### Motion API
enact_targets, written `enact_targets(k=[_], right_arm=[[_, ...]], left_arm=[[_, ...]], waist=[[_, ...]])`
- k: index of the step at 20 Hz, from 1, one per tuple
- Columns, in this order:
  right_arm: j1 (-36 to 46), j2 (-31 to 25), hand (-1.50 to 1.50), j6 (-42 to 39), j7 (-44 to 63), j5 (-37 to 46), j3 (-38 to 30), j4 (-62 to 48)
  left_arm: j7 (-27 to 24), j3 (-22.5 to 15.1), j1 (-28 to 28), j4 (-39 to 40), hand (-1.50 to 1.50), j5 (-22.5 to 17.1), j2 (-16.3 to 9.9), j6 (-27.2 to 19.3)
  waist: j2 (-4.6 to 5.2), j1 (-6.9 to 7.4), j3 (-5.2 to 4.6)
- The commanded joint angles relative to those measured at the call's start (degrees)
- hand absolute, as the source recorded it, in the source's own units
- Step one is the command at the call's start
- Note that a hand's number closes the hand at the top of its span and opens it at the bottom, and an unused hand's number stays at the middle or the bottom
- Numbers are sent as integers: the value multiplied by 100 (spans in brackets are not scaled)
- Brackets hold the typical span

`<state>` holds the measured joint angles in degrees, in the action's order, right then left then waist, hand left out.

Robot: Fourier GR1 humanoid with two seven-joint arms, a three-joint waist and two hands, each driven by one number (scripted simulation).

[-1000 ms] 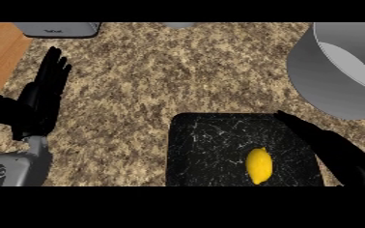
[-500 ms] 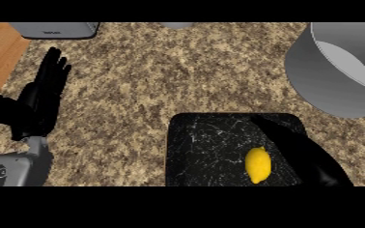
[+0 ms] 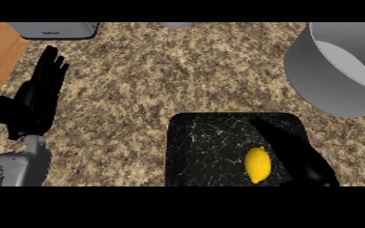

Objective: Pick the lemon from the tray and place it in the pot

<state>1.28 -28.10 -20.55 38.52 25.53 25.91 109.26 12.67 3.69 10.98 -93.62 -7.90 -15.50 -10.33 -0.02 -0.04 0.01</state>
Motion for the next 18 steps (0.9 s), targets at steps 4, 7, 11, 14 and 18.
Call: enact_targets(k=[4, 7, 11, 14, 18], right_arm=[[-60, 322, -150, 199, -899, 773, -123, -910], [-42, 879, -150, 47, -90, 997, 117, -612], [107, 816, -150, -218, -503, 866, -464, -872], [67, 949, -150, 80, -1097, 1222, -331, -1532], [186, 513, 150, 108, -1997, 1551, -159, -1730]], left_arm=[[-66, 49, -10, 70, 0, 163, 173, 86], [148, 145, -245, -440, 0, 89, 108, 217], [114, 413, 519, 458, 0, 107, 60, 253], [492, 295, 434, -87, 0, 163, 71, 244], [447, 133, 236, -212, 0, 320, 292, 62]], waist=[[4, 0, 0], [-4, 13, -1], [3, -12, -1], [2, 0, 1], [1, 13, 2]])
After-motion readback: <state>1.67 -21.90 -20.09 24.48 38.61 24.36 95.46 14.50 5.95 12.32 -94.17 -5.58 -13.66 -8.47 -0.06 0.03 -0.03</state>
